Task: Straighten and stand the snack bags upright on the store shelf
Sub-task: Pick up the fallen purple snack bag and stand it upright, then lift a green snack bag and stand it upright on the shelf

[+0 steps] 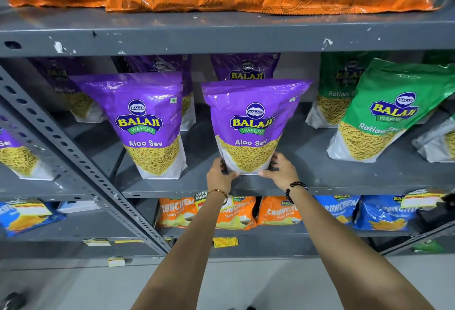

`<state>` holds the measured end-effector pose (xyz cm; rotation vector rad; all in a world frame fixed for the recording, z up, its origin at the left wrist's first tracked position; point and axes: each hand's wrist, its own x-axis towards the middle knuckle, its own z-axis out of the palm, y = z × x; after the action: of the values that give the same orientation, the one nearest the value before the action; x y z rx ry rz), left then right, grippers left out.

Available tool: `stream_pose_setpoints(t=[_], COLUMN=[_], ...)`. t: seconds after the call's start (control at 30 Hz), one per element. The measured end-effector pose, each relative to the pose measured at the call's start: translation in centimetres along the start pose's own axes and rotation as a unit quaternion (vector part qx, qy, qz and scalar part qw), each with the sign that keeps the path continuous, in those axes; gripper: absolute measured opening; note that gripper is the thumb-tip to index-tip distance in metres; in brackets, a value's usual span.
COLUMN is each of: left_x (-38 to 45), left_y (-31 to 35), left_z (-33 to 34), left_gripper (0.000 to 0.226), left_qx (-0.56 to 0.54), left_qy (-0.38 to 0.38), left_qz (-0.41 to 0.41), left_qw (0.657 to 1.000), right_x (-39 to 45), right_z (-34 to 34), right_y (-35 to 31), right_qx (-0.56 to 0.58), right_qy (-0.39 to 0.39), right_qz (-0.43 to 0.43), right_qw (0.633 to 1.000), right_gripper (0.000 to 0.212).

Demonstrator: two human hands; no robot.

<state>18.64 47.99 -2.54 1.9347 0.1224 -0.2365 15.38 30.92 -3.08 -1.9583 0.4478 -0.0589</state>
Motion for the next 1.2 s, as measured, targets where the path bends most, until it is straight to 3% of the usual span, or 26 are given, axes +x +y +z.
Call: stream_pose_setpoints(t=[0.33,0.43,0.6,0.83,0.97,1.1,1.2], left_x=[-1.6,-3.6,-5.8,-6.1,-4.7,-3.6,-3.5], left_y=[-0.7,-2.0,-1.7,3.1,5.4,6.8,7.7], left_z=[0.3,1.4,5.5,14.6,19.8,24.2,26.3], left_gripper=[0.047,0.035,0.029,0.043,0.058,0.081,0.088], left_qx=[-0.017,0.055,0.127,0.121,0.099,0.046,0.041], left_qy=[0.036,0.052,-0.036,-0.122,-0.128,-0.121,-0.099], left_qz=[0.030,0.075,0.184,0.199,0.167,0.106,0.074], left_qw=[0.999,0.994,0.974,0.965,0.972,0.986,0.991], right_x=[-0.9,-2.0,-4.4,-5.0,-2.6,0.5,2.0], right_z=[-0.1,-0.7,-4.0,-13.0,-18.2,-22.5,-24.5], right_y=[0.3,1.3,3.4,7.1,9.0,10.4,10.9], right_qx=[0.035,-0.008,-0.016,0.039,0.102,0.144,0.135], right_qy=[0.030,0.089,0.230,0.303,0.294,0.174,0.088], right_qz=[0.018,0.015,0.022,0.082,0.106,0.092,0.067], right_qw=[0.999,0.996,0.973,0.949,0.944,0.970,0.985], right_gripper=[0.072,0.056,0.028,0.041,0.066,0.088,0.087])
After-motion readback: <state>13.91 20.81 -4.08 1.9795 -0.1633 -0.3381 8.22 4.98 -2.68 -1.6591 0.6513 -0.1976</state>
